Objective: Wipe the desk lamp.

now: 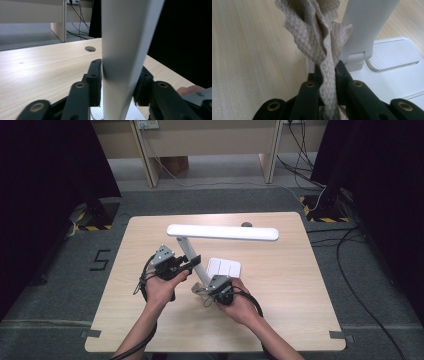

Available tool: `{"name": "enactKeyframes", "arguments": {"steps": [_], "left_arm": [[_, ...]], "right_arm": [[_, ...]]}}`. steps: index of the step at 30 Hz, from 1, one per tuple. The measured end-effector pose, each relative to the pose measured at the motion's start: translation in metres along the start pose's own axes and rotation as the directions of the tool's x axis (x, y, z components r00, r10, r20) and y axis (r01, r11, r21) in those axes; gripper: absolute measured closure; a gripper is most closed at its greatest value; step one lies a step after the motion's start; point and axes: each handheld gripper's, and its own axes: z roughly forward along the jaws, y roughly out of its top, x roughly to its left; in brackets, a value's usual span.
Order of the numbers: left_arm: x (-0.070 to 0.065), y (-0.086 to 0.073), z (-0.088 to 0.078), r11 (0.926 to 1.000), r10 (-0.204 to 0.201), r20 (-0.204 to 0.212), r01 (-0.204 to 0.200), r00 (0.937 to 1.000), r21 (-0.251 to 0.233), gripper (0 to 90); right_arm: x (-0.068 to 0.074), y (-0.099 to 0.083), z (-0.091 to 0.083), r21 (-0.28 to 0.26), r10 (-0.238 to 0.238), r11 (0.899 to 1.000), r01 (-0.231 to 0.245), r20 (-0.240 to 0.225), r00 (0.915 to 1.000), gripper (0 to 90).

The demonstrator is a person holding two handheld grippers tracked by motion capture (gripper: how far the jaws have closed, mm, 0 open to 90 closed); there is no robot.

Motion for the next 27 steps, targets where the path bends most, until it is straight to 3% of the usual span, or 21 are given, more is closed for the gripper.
{"name": "enactKeyframes", "arguments": {"steps": [10, 21, 24, 27], "left_arm": [[-0.006, -0.001, -0.001, 0.9999, 0.013, -0.05, -0.013, 0.9987, 0.001, 67.5], [-0.017, -0.003, -0.007, 0.9999, 0.014, -0.107, -0.013, 0.9942, 0.004, 67.3], [-0.02, -0.004, -0.01, 0.9998, 0.018, -0.122, -0.017, 0.9923, 0.006, 66.8], [-0.022, -0.006, -0.012, 1.0, 0.008, -0.131, -0.008, 0.9913, 0.001, 66.6]], "right_arm": [[-0.005, -0.008, -0.008, 0.042, 0.013, 0.999, -0.013, 0.006, 0.9999, 84.4], [-0.02, -0.024, -0.023, 0.103, 0.076, 0.992, -0.079, 0.034, 0.9966, 84.4], [-0.026, -0.023, -0.026, 0.091, 0.102, 0.99, -0.107, 0.062, 0.9929, 84.3], [-0.031, -0.017, -0.026, 0.042, 0.148, 0.988, -0.151, 0.079, 0.9859, 84.3]]}}
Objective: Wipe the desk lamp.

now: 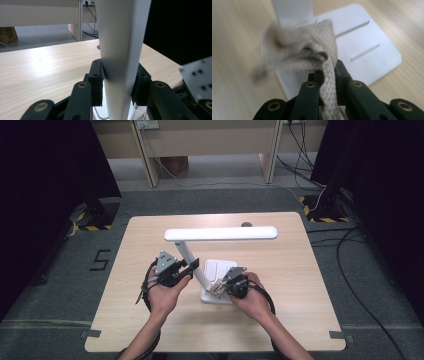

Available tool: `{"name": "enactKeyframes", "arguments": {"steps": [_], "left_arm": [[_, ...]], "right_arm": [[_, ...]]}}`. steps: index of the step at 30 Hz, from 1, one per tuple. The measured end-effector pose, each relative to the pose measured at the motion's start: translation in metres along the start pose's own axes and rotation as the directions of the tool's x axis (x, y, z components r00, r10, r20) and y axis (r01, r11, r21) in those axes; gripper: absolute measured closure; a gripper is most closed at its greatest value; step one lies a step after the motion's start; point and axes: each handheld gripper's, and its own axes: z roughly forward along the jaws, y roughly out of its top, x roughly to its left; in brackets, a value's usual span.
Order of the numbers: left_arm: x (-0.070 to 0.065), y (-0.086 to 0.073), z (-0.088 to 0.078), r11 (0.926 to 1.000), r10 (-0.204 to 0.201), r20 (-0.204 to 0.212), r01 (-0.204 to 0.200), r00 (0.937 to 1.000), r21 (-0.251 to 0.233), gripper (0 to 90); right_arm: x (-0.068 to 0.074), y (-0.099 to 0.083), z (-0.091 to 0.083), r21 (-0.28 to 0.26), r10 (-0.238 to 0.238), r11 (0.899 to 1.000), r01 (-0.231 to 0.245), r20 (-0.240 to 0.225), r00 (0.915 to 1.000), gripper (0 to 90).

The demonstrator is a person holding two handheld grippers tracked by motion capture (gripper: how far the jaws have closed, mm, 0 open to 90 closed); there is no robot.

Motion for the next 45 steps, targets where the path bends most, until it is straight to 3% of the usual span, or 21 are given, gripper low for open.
{"name": "enactKeyframes", "arguments": {"steps": [1, 3, 8, 10, 17, 29, 33, 38, 43, 45], "left_arm": [[0.0, 0.0, 0.0, 1.0, 0.001, -0.002, -0.001, 1.0, 0.001, 66.6], [-0.002, 0.0, -0.001, 1.0, -0.003, -0.006, 0.003, 1.0, -0.001, 66.4], [-0.002, -0.001, -0.003, 1.0, 0.002, -0.008, -0.002, 1.0, 0.004, 65.9], [-0.002, -0.001, -0.004, 1.0, 0.002, -0.009, -0.002, 1.0, 0.002, 65.8], [-0.003, -0.002, -0.004, 1.0, 0.001, -0.019, -0.001, 0.9998, -0.002, 66.0], [-0.007, -0.003, -0.007, 1.0, 0.008, -0.023, -0.008, 0.9997, -0.003, 65.5], [-0.007, -0.004, -0.007, 0.9999, 0.013, -0.027, -0.013, 0.9995, -0.001, 65.4], [-0.007, -0.004, -0.008, 0.9999, 0.014, -0.027, -0.014, 0.9996, -0.003, 65.2], [-0.007, -0.004, -0.008, 0.9999, 0.016, -0.022, -0.016, 0.9996, 0.001, 64.8], [-0.006, -0.004, -0.008, 0.9999, 0.015, -0.019, -0.015, 0.9997, 0.0, 64.4]], "right_arm": [[0.001, 0.005, 0.002, -0.018, 0.023, 1.0, -0.023, -0.005, 0.9997, 84.3], [0.004, 0.013, 0.008, -0.033, 0.023, 0.999, -0.024, -0.017, 0.9996, 84.3], [0.01, 0.022, 0.018, -0.031, 0.029, 0.999, -0.03, -0.014, 0.9995, 84.3], [0.011, 0.019, 0.021, -0.022, 0.047, 0.999, -0.047, -0.015, 0.9988, 84.3], [0.007, 0.009, 0.022, 0.0, 0.029, 1.0, -0.029, 0.002, 0.9996, 84.4], [-0.017, -0.011, 0.009, 0.039, 0.059, 0.997, -0.062, 0.072, 0.9956, 84.4], [-0.023, -0.013, 0.005, 0.037, 0.079, 0.996, -0.082, 0.076, 0.994, 84.4], [-0.021, 0.003, 0.003, -0.013, 0.085, 0.996, -0.085, 0.049, 0.9952, 84.3], [-0.012, 0.03, 0.011, -0.071, 0.097, 0.993, -0.098, -0.023, 0.995, 84.2], [-0.009, 0.04, 0.017, -0.08, 0.068, 0.994, -0.071, -0.038, 0.9969, 84.2]]}}
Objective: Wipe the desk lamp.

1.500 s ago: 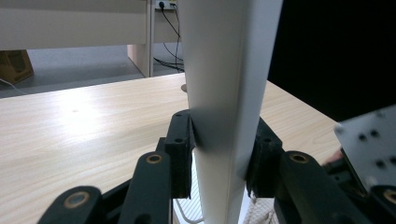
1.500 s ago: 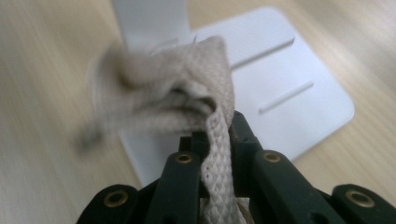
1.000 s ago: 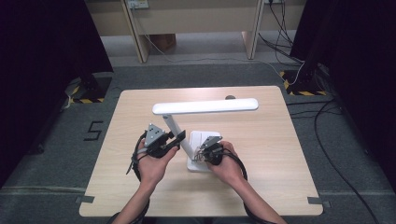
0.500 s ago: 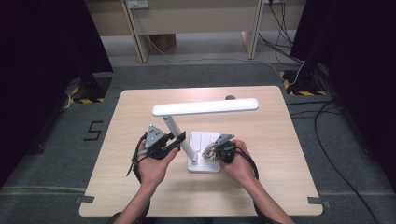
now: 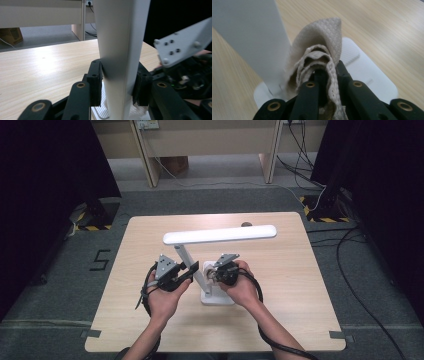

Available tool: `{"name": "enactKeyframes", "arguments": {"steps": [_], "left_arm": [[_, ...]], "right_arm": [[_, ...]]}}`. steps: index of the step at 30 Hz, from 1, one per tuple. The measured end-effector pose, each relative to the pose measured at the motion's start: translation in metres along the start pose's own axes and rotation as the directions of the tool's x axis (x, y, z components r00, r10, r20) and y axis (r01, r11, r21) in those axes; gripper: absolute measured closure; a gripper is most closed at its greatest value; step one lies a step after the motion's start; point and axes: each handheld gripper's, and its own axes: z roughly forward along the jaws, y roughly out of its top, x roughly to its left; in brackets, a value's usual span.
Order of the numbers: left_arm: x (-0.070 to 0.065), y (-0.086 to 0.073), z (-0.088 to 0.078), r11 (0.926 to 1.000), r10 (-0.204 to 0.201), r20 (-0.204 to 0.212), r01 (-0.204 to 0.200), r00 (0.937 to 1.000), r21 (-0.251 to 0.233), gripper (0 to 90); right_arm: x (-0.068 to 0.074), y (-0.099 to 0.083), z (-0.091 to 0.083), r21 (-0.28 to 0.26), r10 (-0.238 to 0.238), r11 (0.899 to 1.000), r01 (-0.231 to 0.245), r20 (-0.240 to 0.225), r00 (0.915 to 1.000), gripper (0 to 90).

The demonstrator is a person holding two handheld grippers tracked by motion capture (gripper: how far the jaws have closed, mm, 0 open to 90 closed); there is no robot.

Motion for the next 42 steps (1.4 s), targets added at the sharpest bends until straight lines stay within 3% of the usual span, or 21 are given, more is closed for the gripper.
{"name": "enactKeyframes", "arguments": {"steps": [1, 2, 4, 5, 6, 9, 15, 30, 38, 39, 40, 42], "left_arm": [[0.0, 0.0, 0.0, 1.0, 0.0, 0.002, 0.0, 1.0, 0.0, 64.2], [0.0, 0.0, 0.0, 1.0, -0.004, 0.006, 0.004, 1.0, -0.002, 63.9], [0.001, 0.001, -0.002, 1.0, -0.005, 0.013, 0.005, 0.9999, -0.008, 62.5], [0.001, 0.001, -0.002, 1.0, -0.002, 0.013, 0.002, 0.9999, -0.009, 62.2], [0.001, 0.001, -0.003, 1.0, -0.001, 0.014, 0.001, 0.9999, -0.01, 62.1], [0.002, 0.002, -0.004, 0.9999, 0.004, 0.014, -0.004, 0.9999, -0.012, 63.0], [0.001, 0.001, -0.003, 0.9999, 0.004, 0.01, -0.004, 0.9999, -0.013, 63.9], [0.0, 0.002, -0.003, 0.9999, 0.002, -0.002, -0.002, 1.0, -0.011, 64.5], [0.0, 0.001, -0.003, 0.9999, 0.001, -0.002, -0.001, 1.0, -0.014, 64.5], [0.0, 0.001, -0.003, 0.9999, 0.001, -0.002, -0.001, 1.0, -0.014, 64.5], [0.0, 0.001, -0.003, 0.9999, 0.001, -0.001, -0.001, 1.0, -0.014, 64.5], [0.0, 0.001, -0.003, 0.9999, 0.002, -0.001, -0.002, 1.0, -0.015, 64.4]], "right_arm": [[0.002, 0.003, 0.003, 0.001, 0.013, 1.0, -0.013, -0.016, 0.9998, 84.2], [0.002, 0.006, 0.007, 0.001, -0.013, 1.0, 0.013, -0.021, 0.9997, 84.2], [0.004, 0.01, 0.014, 0.008, -0.012, 1.0, 0.012, -0.038, 0.9992, 84.2], [0.002, 0.011, 0.018, 0.004, -0.033, 0.999, 0.033, -0.049, 0.9982, 84.2], [0.003, 0.011, 0.019, 0.021, -0.017, 1.0, 0.018, -0.055, 0.9983, 84.2], [0.0, 0.011, 0.026, 0.023, -0.038, 0.999, 0.04, -0.074, 0.9965, 84.3], [-0.006, 0.004, 0.034, 0.039, -0.027, 0.999, 0.031, -0.099, 0.9948, 84.3], [-0.01, -0.005, 0.028, 0.053, -0.021, 0.998, 0.024, -0.066, 0.9976, 84.3], [-0.02, -0.017, 0.019, 0.079, -0.016, 0.997, 0.017, -0.016, 0.9997, 84.4], [-0.02, -0.018, 0.017, 0.091, 0.008, 0.996, -0.008, -0.008, 0.9999, 84.4], [-0.023, -0.02, 0.015, 0.09, -0.014, 0.996, 0.014, -0.002, 0.9999, 84.4], [-0.028, -0.024, 0.012, 0.102, -0.012, 0.995, 0.01, 0.023, 0.9997, 84.4]]}}
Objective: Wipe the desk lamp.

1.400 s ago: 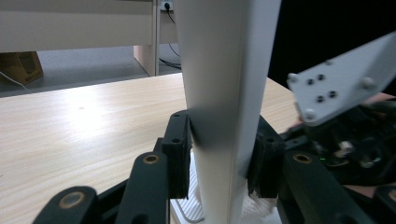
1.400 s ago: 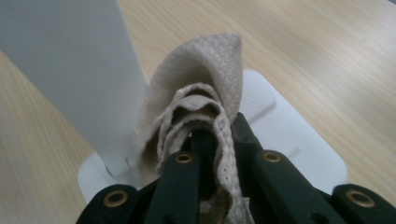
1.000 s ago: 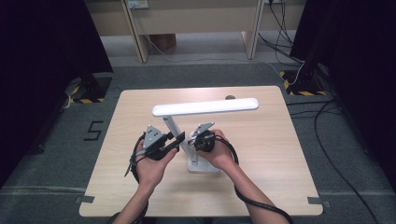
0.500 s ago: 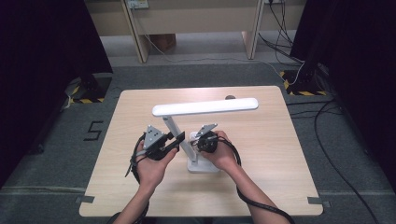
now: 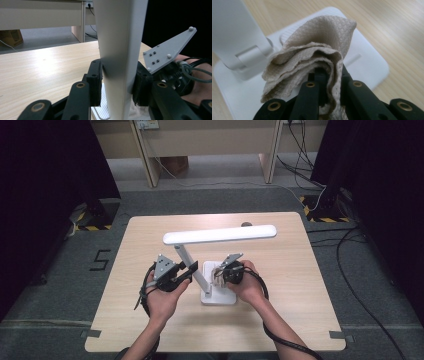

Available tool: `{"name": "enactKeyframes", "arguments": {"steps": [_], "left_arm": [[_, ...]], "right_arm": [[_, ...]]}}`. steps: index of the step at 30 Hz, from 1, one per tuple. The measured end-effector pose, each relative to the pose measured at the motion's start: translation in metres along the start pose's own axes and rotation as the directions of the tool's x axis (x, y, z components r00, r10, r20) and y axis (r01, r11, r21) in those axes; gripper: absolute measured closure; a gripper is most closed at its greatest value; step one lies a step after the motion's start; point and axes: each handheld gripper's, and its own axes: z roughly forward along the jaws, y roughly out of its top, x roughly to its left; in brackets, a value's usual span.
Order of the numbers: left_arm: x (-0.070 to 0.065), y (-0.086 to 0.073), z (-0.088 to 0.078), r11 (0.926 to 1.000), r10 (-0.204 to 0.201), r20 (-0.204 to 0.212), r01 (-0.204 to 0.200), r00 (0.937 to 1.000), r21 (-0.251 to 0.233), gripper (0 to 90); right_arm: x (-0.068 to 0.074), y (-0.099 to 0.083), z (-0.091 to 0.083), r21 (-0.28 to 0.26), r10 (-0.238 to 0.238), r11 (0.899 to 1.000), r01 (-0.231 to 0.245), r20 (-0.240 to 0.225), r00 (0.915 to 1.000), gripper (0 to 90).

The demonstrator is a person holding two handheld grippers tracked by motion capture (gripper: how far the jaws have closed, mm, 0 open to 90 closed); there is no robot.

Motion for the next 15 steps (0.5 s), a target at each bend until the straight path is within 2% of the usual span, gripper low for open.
{"name": "enactKeyframes", "arguments": {"steps": [5, 8, 12, 15], "left_arm": [[0.0, 0.0, 0.0, 1.0, -0.003, 0.003, 0.003, 1.0, -0.004, 64.0], [-0.001, 0.0, -0.001, 1.0, -0.002, 0.003, 0.002, 1.0, -0.006, 62.7], [0.0, -0.001, -0.001, 1.0, -0.007, 0.006, 0.007, 1.0, -0.007, 62.3], [0.0, 0.0, -0.001, 1.0, -0.006, 0.007, 0.006, 1.0, -0.007, 62.2]], "right_arm": [[-0.012, -0.008, -0.008, 0.028, 0.014, 1.0, -0.015, 0.051, 0.9986, 84.4], [-0.016, -0.005, -0.013, 0.024, 0.02, 0.999, -0.022, 0.065, 0.9977, 84.4], [-0.013, 0.013, -0.013, -0.025, 0.014, 1.0, -0.013, 0.04, 0.9991, 84.3], [-0.004, 0.032, -0.004, -0.051, -0.002, 0.999, 0.003, 0.004, 1.0, 84.3]]}}
